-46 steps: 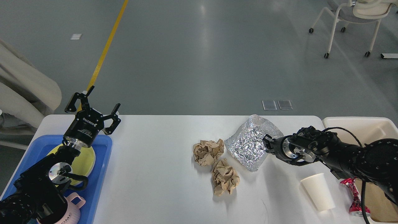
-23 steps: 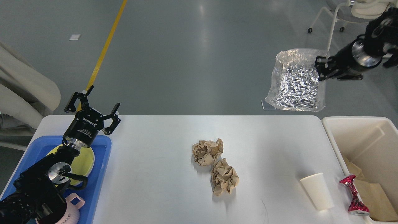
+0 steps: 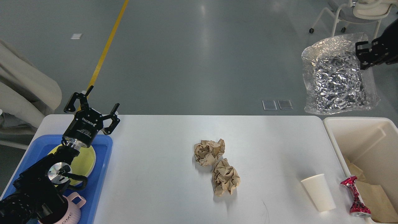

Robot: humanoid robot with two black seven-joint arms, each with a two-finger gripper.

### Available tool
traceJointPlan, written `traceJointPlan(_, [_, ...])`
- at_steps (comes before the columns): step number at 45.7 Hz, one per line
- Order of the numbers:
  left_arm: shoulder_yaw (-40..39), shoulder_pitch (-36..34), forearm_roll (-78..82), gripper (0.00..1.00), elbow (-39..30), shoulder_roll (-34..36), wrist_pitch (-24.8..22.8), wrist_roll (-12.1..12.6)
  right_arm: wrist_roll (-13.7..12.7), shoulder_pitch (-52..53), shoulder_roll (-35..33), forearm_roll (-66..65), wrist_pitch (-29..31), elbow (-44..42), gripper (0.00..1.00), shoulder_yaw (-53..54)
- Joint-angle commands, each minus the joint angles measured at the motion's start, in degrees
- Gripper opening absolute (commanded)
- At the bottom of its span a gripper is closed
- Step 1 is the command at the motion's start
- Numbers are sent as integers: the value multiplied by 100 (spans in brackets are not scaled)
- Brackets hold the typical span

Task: Tidy desktop
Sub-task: 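Lift the foil packet and drop it into the white bin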

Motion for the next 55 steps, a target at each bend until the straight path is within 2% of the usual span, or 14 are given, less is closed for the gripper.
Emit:
traceJointPlan(1, [6, 1, -5, 100, 0, -6, 0, 0, 66, -1428, -365, -836, -948, -849, 0, 12])
traceJointPlan(5, [6, 1, -5, 100, 0, -6, 0, 0, 391, -2913, -374, -1013, -1782, -1947, 0, 3])
traceJointPlan(6, [6, 1, -5, 100, 0, -6, 0, 0, 627, -3891, -365, -1013, -2254, -2715, 0, 29])
traceJointPlan(9, [6, 1, -5, 100, 0, -6, 0, 0, 796, -5013, -304, -943, -2793, -3529, 0, 126])
traceJointPlan(16, [6, 1, -5, 100, 0, -15, 0, 0, 814, -6886, 30, -530, -3620, -4067, 0, 529])
traceJointPlan(28, [6, 1, -5, 100, 0, -15, 0, 0, 787, -7803, 426, -512, -4210, -4446, 0, 952])
traceJointPlan(29, [6, 1, -5, 100, 0, -6, 0, 0, 787, -7803, 435, -494, -4236, -4437, 8, 1022])
traceJointPlan(30, [6, 1, -5, 100, 0, -15, 0, 0, 787, -7803, 435, -485, -4254, -4428, 28, 1118])
traceJointPlan(32, [6, 1, -5, 100, 0, -15, 0, 0, 778, -7821, 443, -477, -4245, -4411, 100, 1303])
traceJointPlan(35, [6, 1, -5, 100, 0, -15, 0, 0, 787, -7839, 443, -485, -4219, -4393, 100, 1444])
traceJointPlan(40, [6, 1, -5, 100, 0, -15, 0, 0, 787, -7637, 400, -485, -4166, -4017, 100, 1418])
traceJointPlan(45, [6, 1, -5, 100, 0, -15, 0, 0, 787, -6190, -30, -503, -3754, -2736, 100, 1129])
traceJointPlan(49, [6, 1, -5, 100, 0, -15, 0, 0, 778, -4398, -505, -547, -2894, -961, 100, 357])
traceJointPlan(55, [6, 1, -5, 100, 0, -15, 0, 0, 849, -971, -567, -547, -742, 1510, 100, -805])
